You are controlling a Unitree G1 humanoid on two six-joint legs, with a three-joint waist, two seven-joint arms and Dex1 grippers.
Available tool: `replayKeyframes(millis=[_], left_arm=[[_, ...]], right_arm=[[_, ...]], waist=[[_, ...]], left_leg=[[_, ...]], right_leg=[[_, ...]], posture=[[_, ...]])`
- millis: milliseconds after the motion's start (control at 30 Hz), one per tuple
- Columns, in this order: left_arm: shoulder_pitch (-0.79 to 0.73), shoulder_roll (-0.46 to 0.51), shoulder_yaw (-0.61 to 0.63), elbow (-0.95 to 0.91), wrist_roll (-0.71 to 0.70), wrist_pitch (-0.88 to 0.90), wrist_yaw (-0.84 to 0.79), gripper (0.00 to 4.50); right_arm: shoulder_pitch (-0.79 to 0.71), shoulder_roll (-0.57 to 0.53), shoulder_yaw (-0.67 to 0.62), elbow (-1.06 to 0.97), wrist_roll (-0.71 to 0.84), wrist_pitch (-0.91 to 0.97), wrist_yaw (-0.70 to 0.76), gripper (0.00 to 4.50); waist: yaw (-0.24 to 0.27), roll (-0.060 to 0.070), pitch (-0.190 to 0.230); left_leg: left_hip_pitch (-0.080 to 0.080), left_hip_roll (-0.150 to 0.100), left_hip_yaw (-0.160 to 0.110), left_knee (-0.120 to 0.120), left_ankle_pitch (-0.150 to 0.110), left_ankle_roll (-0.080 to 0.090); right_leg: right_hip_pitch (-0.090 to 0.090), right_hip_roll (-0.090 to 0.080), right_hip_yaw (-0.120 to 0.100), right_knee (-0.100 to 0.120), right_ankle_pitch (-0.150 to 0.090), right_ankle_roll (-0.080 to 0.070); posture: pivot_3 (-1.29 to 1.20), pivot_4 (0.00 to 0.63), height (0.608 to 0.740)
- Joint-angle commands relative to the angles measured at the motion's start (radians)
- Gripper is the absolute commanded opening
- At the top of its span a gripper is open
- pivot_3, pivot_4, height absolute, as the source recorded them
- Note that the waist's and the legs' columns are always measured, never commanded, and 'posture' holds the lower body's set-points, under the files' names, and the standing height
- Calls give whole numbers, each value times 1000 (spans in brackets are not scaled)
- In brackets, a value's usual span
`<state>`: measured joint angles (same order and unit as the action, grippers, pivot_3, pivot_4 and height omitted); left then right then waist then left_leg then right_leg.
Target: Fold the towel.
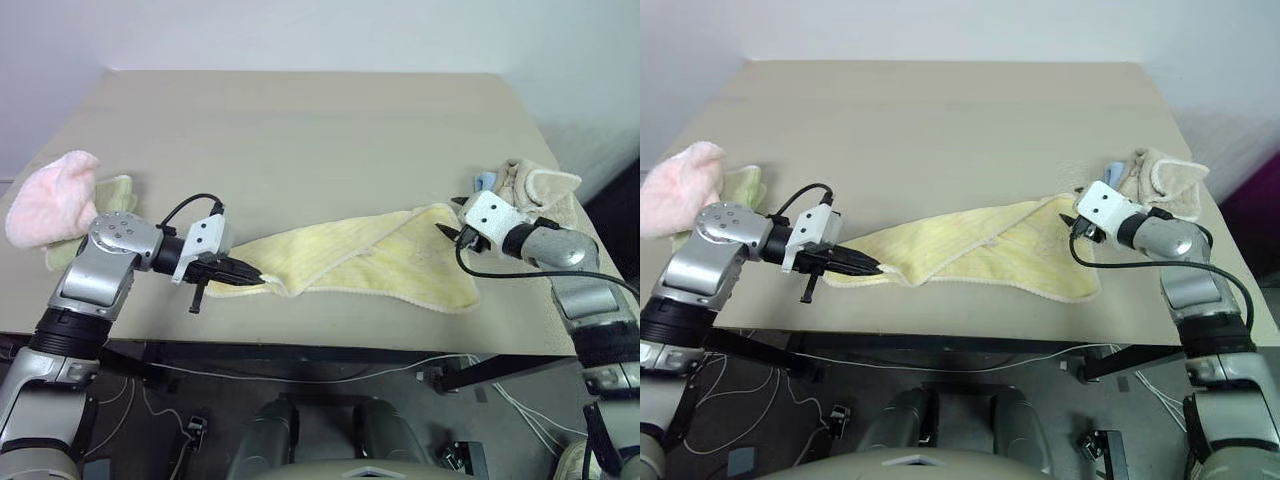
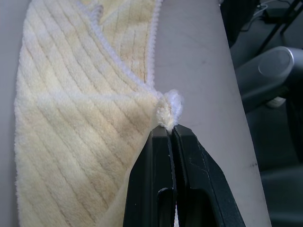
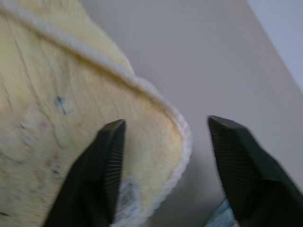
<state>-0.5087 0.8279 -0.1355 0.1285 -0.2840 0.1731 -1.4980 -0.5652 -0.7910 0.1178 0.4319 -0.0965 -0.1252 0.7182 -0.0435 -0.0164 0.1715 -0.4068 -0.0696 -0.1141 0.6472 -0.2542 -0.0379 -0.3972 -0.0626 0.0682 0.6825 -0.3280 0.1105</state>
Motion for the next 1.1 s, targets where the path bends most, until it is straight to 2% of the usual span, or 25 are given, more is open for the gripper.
replayKeyframes(millis=[33,233,567,700,900,1100], left_arm=[[46,45,43,-22,-4,-15,4,0],[173,125,49,-11,21,-84,-22,0],[193,113,54,2,27,-106,5,0],[197,111,55,8,31,-118,12,0],[185,104,75,43,19,-132,34,0],[83,54,171,136,-45,-90,123,0]], right_arm=[[-102,-10,31,169,-52,-132,39,3151],[-255,30,52,407,-65,-227,97,3151],[-412,94,97,661,-143,-299,92,3151],[-423,94,96,677,-147,-324,108,2235],[-407,68,91,649,-153,-359,125,115],[-409,28,50,600,-118,-356,130,9]], waist=[[-6,0,0],[-14,3,2],[-17,4,2],[-22,5,3],[-26,6,3],[-24,7,4]], left_leg=[[0,0,0,0,0,0],[0,1,0,0,0,0],[0,0,0,0,0,0],[0,0,0,0,0,0],[0,0,0,-1,0,0],[-1,0,0,0,0,0]], right_leg=[[0,0,0,0,0,0],[-1,0,1,0,0,0],[-1,0,1,0,0,0],[-1,0,1,1,0,0],[-2,0,1,1,0,0],[-2,0,1,2,0,0]], posture=[[0,150,740],[0,150,740],[0,150,740],[0,150,740],[0,150,740],[0,150,740]])
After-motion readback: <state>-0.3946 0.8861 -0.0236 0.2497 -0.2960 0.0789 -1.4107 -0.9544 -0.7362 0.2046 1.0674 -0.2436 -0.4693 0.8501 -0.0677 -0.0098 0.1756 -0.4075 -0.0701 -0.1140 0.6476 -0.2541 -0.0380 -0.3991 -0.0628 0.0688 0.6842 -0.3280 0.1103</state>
